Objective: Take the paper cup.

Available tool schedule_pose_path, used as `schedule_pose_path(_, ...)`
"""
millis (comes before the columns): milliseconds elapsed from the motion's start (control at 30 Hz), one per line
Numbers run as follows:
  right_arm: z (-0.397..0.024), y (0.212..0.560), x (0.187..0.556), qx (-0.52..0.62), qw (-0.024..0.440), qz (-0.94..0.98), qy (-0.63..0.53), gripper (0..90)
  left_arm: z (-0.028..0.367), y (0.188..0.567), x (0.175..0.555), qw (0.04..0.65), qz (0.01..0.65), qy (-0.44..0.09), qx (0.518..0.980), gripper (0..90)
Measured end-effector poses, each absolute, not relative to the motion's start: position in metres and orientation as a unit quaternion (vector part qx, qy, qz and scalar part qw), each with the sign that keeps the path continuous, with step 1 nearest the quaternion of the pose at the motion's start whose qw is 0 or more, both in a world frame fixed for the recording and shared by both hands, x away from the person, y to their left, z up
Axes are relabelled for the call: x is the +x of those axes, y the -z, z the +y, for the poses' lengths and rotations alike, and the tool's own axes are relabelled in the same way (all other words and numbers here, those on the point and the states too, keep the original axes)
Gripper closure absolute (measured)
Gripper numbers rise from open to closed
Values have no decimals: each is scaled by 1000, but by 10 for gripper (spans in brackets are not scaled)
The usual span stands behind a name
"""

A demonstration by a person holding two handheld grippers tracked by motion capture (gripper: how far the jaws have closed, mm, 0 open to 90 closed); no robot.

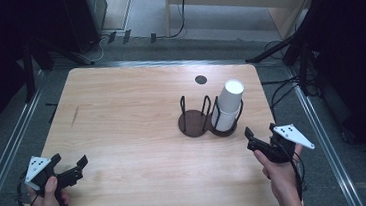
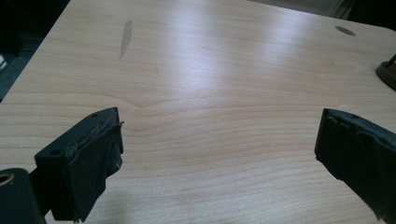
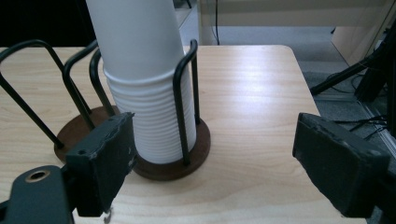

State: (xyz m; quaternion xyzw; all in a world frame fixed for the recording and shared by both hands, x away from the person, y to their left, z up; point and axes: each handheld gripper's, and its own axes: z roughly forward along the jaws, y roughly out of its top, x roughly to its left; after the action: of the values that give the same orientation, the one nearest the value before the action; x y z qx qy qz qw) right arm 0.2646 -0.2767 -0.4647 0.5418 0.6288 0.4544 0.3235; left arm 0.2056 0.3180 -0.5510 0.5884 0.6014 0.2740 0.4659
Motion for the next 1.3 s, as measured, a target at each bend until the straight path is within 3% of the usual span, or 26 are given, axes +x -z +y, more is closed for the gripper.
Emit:
schedule_pose_path(400,-248,448,287,525,318,638,-465,54,319,551,206,470,601,-270,588,16)
schedule_pose_path(1300,-206,446,336,532,318,637,-459,119,320,551,206,473,601,-267,586,16)
